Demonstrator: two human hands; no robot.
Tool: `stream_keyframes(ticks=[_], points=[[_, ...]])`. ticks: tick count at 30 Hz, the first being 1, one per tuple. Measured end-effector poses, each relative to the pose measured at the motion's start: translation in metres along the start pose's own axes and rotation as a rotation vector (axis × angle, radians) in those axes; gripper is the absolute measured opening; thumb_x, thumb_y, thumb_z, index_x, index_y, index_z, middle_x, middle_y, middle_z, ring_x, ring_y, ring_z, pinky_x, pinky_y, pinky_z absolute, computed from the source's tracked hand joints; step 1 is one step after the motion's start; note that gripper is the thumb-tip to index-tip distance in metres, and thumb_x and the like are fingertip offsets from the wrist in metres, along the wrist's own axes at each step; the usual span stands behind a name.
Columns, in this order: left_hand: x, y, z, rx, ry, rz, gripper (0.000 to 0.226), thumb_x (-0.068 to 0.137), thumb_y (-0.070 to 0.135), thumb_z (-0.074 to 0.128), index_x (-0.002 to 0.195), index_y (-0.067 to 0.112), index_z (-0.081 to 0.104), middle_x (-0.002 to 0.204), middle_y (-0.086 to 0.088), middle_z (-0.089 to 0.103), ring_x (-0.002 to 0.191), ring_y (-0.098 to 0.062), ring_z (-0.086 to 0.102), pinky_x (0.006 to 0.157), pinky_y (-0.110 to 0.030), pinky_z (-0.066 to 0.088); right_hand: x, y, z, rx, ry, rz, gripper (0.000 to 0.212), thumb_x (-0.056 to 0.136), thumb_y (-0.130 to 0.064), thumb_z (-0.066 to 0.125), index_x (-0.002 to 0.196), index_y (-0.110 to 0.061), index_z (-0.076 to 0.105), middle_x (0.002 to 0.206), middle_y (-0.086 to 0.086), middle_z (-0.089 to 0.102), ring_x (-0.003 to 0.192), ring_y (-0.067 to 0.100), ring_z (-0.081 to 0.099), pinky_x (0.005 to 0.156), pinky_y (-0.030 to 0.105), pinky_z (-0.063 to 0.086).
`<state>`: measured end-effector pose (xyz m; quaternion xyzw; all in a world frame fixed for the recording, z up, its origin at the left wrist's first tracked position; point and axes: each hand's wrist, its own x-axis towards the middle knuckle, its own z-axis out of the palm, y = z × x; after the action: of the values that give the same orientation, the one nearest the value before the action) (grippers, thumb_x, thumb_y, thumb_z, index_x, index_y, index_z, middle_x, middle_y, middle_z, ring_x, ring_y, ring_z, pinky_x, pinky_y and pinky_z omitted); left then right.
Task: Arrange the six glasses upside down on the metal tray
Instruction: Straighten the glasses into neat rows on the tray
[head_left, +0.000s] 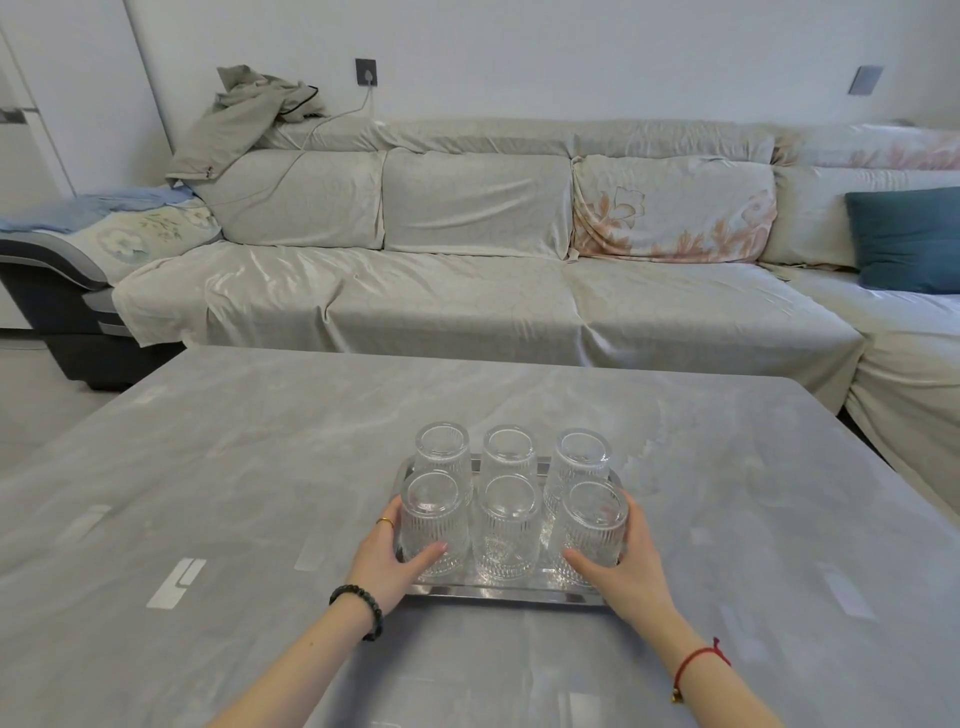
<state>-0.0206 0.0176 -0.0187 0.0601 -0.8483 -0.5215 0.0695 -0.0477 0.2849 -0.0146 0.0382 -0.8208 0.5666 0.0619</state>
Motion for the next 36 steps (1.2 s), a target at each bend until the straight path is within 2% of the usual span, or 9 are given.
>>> stream_keyframes(ticks=[3,6,13,17,20,22,25,32,36], points=[[-0.001,-0.003,-0.004,0.025,-0.033,-0.032,0.089,0.071,0.033,0.075,0.141,0.018,0.022,0.146,0.005,0.034,0.132,-0.01,0.033,0.109,-0.027,0.027,0.002,0.0,-0.001,-0.014,-0.017,0.013,0.087,0.06,-0.017,0.083,0.129,-0.033,0.031,0.116,-0.016,0.05,0.11,0.009,0.048,0.099,0.03,0.038],[-0.006,-0.007,-0.011,0.065,-0.053,-0.039,0.1,0.067,0.037,0.077,0.143,0.02,0.014,0.147,0.008,0.028,0.133,-0.008,0.029,0.11,-0.027,0.025,0.004,-0.002,-0.001,-0.029,-0.019,0.009,0.089,0.061,-0.016,0.083,0.131,-0.028,0.031,0.118,-0.013,0.048,0.11,0.009,0.046,0.098,0.027,0.036],[-0.014,-0.022,-0.02,0.122,-0.136,-0.024,0.103,0.061,0.032,0.081,0.141,0.021,0.017,0.118,0.032,0.037,0.103,0.016,0.041,0.083,0.006,0.028,0.004,0.003,-0.004,-0.028,-0.051,0.042,0.09,0.06,-0.018,0.084,0.131,-0.03,0.03,0.121,-0.013,0.05,0.113,0.011,0.048,0.099,0.031,0.039],[-0.015,-0.027,-0.022,0.154,-0.117,-0.039,0.106,0.06,0.035,0.081,0.142,0.019,0.015,0.119,0.031,0.031,0.11,0.006,0.037,0.084,0.005,0.026,-0.009,0.013,-0.015,-0.066,-0.07,0.049,0.097,0.06,-0.022,0.084,0.136,-0.027,0.025,0.131,-0.013,0.042,0.123,0.007,0.04,0.107,0.032,0.033],[-0.015,-0.034,-0.023,0.205,-0.089,-0.024,0.103,0.06,0.037,0.081,0.141,0.015,0.021,0.109,0.034,0.031,0.106,0.005,0.038,0.072,0.015,0.023,-0.023,0.022,-0.024,-0.198,0.002,0.028,0.094,0.062,-0.03,0.081,0.138,-0.024,0.026,0.132,-0.013,0.039,0.121,0.004,0.036,0.105,0.028,0.031],[-0.015,-0.036,-0.024,0.249,-0.095,-0.006,0.099,0.063,0.044,0.077,0.14,0.016,0.023,0.117,0.031,0.038,0.113,-0.001,0.042,0.09,0.006,0.026,-0.03,0.029,-0.028,-0.243,0.036,0.047,0.091,0.066,-0.03,0.079,0.139,-0.02,0.025,0.139,-0.007,0.038,0.127,0.01,0.035,0.103,0.028,0.03],[-0.017,-0.041,-0.024,0.426,-0.096,0.012,0.094,0.069,0.058,0.064,0.141,0.018,0.02,0.141,0.007,0.04,0.129,-0.015,0.037,0.115,-0.032,0.019,-0.036,0.034,-0.028,-0.259,0.031,0.122,0.085,0.072,-0.029,0.074,0.14,-0.018,0.024,0.145,0.001,0.037,0.132,0.019,0.035,0.106,0.034,0.03],[-0.02,-0.051,-0.02,0.724,-0.1,-0.026,0.094,0.076,0.073,0.035,0.144,0.019,0.0,0.156,0.004,0.011,0.143,-0.013,0.004,0.118,-0.036,0.0,-0.039,0.034,-0.026,-0.403,-0.018,0.113,0.071,0.08,-0.037,0.064,0.138,-0.014,0.032,0.141,0.005,0.045,0.129,0.021,0.04,0.108,0.035,0.033],[-0.022,-0.051,-0.019,0.767,-0.104,-0.054,0.093,0.076,0.074,0.03,0.144,0.02,-0.004,0.156,0.006,0.005,0.143,-0.012,-0.001,0.118,-0.037,-0.003,-0.04,0.037,-0.025,-0.579,-0.046,0.057,0.066,0.087,-0.043,0.05,0.14,-0.011,0.027,0.149,0.005,0.034,0.137,0.019,0.028,0.115,0.032,0.02]])
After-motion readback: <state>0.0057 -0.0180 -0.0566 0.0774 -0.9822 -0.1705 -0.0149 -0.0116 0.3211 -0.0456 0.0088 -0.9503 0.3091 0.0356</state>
